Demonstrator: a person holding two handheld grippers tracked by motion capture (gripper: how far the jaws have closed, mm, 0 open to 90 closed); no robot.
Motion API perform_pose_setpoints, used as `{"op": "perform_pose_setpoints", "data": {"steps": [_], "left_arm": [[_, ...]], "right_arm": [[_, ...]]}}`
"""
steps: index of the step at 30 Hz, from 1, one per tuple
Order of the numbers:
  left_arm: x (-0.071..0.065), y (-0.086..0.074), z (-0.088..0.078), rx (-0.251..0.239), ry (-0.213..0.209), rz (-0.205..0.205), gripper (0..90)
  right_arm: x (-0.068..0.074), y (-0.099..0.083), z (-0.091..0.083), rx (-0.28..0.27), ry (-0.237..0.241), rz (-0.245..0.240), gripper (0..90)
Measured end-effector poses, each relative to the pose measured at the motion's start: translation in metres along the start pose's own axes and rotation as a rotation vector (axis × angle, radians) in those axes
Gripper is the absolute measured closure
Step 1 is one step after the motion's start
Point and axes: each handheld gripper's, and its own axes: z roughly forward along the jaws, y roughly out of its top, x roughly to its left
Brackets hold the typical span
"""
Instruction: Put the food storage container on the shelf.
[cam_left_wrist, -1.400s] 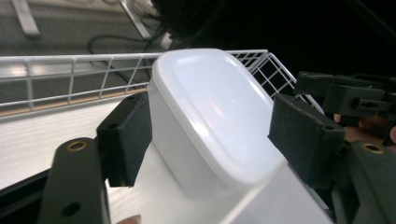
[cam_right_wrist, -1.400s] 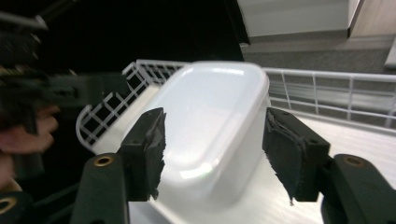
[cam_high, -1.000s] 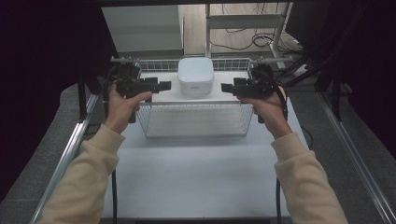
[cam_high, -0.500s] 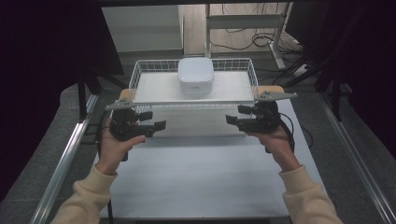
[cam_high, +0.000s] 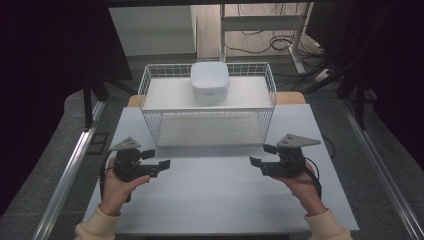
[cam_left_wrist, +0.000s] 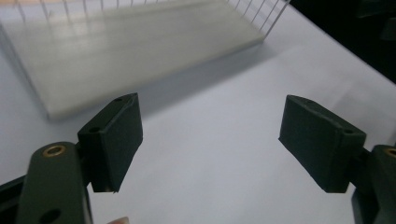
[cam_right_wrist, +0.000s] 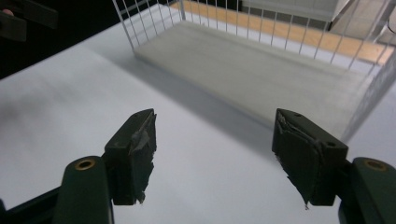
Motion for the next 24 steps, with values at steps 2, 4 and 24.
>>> {"op": "perform_pose_setpoints", "data": {"steps": [2, 4, 24], "left_arm": [[0.004, -0.011, 0.003, 0.019, 0.019, -0.013, 20.1], [0.007, -0.02, 0.007, 0.045, 0.033, -0.022, 19.9], [0.012, -0.041, 0.015, 0.074, 0.066, -0.021, 19.6]], "right_arm": [[0.0, -0.011, -0.002, 0.003, -0.003, 0.008, 30.2], [0.0, -0.022, -0.001, 0.006, -0.001, 0.02, 30.2], [-0.002, -0.045, 0.014, 0.078, -0.035, 0.0, 25.1]]}}
